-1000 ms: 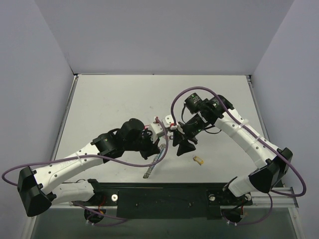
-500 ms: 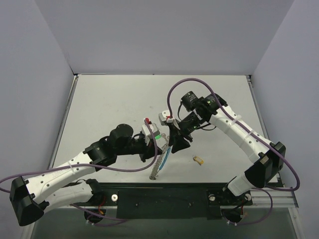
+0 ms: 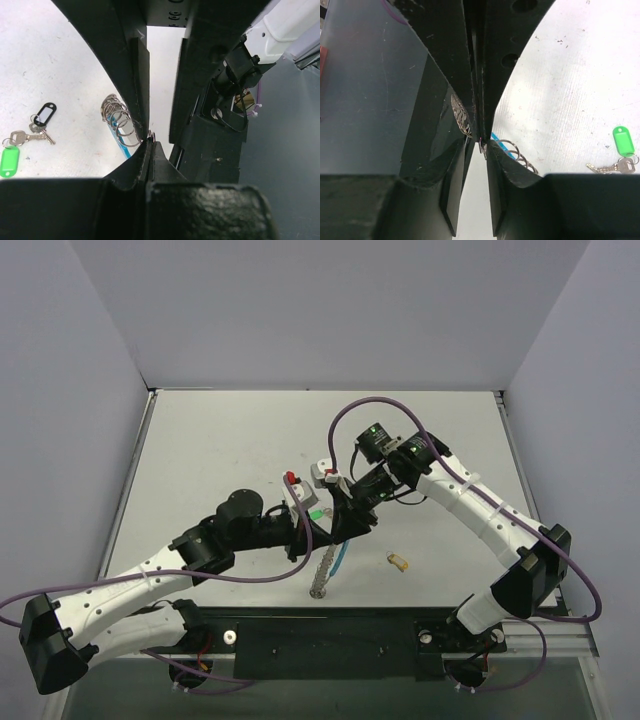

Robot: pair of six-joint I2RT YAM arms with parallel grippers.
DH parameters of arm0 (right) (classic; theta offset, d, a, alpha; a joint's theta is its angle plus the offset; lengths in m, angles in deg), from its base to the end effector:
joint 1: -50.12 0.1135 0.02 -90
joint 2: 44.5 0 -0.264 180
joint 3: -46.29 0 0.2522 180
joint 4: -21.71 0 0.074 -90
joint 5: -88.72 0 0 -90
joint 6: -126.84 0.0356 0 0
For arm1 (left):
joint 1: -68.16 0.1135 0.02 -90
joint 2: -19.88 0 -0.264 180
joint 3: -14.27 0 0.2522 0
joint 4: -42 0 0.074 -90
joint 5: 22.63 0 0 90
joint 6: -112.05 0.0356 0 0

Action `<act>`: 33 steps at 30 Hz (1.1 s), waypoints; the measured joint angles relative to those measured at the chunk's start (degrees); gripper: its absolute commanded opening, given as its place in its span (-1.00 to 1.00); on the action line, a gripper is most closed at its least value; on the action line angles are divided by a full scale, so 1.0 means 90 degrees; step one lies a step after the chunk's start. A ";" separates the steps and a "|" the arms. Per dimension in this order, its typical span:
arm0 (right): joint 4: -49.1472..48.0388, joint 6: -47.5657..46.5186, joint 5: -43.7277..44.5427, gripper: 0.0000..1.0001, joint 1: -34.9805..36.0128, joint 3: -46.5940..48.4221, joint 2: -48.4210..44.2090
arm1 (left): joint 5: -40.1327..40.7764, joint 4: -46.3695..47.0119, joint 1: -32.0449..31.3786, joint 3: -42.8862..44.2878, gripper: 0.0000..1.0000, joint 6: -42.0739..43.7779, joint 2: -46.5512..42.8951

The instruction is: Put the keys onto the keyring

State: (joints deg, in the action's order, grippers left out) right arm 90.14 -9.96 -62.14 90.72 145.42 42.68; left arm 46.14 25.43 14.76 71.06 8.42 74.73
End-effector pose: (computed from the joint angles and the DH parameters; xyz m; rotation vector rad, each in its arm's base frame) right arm 0.2107 0.2216 0.3533 -1.8176 1.3336 1.2659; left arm 0.1231 -0.1873 0.3108 0.9284 1.7370 -1.1360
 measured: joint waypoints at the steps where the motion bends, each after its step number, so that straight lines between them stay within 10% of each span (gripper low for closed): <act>1: -0.0044 0.0039 0.0007 -0.66 0.0000 -0.0024 0.0000 | 0.0000 0.0005 0.0000 -0.0017 -1.00 -0.0022 0.0000; 26: -0.0476 0.0469 0.0274 -0.67 0.0102 -0.0216 0.0005 | 0.0158 0.0165 0.0170 -0.0287 -1.00 -0.0306 -0.0272; 33: -0.0573 0.0597 0.0401 -1.00 0.0138 -0.0236 0.0053 | 0.0148 0.0206 0.0185 -0.0342 -1.00 -0.0406 -0.0272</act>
State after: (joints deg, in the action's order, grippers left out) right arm 84.99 -4.59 -58.54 91.97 143.30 43.16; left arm 47.47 27.29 16.42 67.98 4.77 72.28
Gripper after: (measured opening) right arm 0.043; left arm 0.020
